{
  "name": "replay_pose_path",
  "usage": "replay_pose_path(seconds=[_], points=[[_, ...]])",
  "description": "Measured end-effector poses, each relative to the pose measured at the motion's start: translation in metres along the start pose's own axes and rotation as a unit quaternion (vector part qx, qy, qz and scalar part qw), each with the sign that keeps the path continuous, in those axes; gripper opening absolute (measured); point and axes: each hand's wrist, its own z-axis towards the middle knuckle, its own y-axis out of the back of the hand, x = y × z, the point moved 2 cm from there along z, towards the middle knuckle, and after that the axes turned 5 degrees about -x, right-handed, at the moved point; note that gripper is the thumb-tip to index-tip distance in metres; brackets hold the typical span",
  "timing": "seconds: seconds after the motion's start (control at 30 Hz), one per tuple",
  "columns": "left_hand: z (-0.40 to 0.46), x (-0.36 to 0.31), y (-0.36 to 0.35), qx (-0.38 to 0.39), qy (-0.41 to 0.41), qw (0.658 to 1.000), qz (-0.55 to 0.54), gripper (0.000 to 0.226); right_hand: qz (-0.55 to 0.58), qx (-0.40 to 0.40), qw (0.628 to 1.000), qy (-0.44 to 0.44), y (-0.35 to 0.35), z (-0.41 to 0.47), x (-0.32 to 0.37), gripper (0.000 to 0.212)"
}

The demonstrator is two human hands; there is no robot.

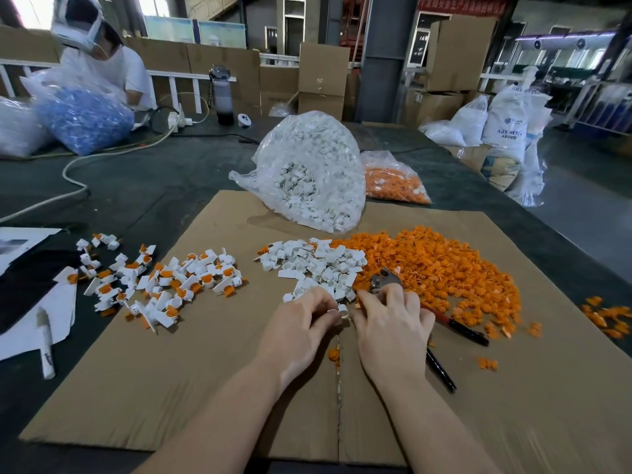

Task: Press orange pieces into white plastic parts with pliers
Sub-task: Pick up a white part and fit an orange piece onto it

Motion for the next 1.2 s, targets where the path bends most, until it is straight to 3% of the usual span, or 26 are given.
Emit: replay_pose_path(seconds=[0.3,0.47,0.57,0.73,1.03,1.2], points=[[0.0,0.002,0.0,0.02,0.006,1.0,-0.007,0.017,0.023,0.011,1.0,-0.01,-0.002,-0.001,-0.002,0.017],[0.002,0.003,-0.002,0.022,0.005,1.0,0.013,0.019,0.168,-0.001,0.985,-0.027,0.004,-0.001,-0.004,0.007],[0.002,0.002,-0.003,0.036,-0.009,0.999,0.023,0.011,0.261,0.032,0.964,-0.041,0.007,-0.001,-0.004,0.009],[0.002,0.003,-0.004,0.033,-0.036,0.998,0.036,0.025,0.312,0.067,0.948,-0.019,0.009,-0.001,-0.003,0.012],[0.002,0.006,0.001,-0.023,0.066,0.992,-0.102,0.02,0.372,0.07,0.925,-0.031,0.008,-0.003,-0.002,0.015],[0.002,0.004,0.003,-0.022,0.1,0.986,-0.13,0.016,0.354,0.068,0.933,-0.014,0.008,-0.004,-0.002,0.006]])
